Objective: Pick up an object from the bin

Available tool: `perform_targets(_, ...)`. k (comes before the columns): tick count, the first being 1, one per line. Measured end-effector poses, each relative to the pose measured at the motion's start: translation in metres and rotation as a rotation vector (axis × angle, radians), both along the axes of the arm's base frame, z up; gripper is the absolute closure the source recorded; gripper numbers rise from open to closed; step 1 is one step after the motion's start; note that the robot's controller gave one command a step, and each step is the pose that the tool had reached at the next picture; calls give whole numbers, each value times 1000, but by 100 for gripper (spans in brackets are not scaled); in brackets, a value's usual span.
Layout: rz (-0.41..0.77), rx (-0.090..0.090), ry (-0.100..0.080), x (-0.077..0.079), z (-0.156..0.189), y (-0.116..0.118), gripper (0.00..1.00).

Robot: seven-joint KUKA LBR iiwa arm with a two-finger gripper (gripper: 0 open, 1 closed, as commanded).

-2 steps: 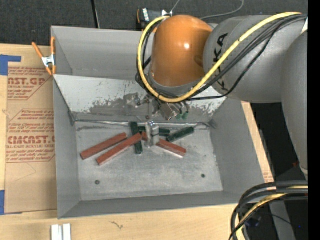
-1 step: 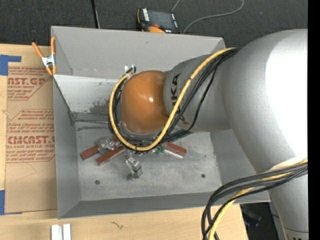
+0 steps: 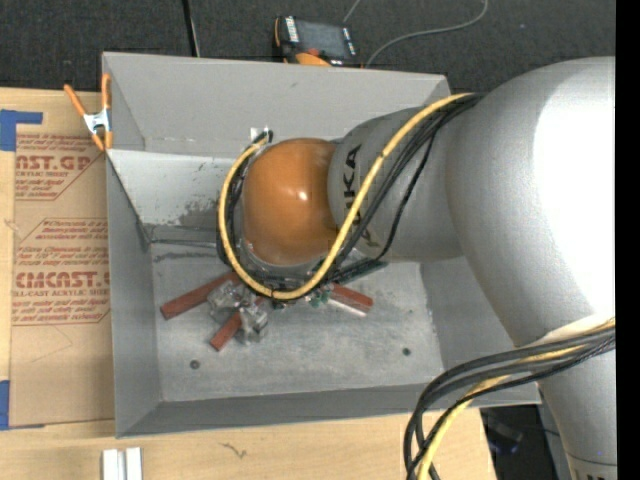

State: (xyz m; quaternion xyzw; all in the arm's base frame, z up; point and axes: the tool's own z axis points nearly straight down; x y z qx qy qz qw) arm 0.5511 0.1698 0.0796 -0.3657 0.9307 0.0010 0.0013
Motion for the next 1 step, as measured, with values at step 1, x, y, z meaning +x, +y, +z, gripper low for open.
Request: perform_targets(1, 64, 0, -7, -19, 108, -10, 100)
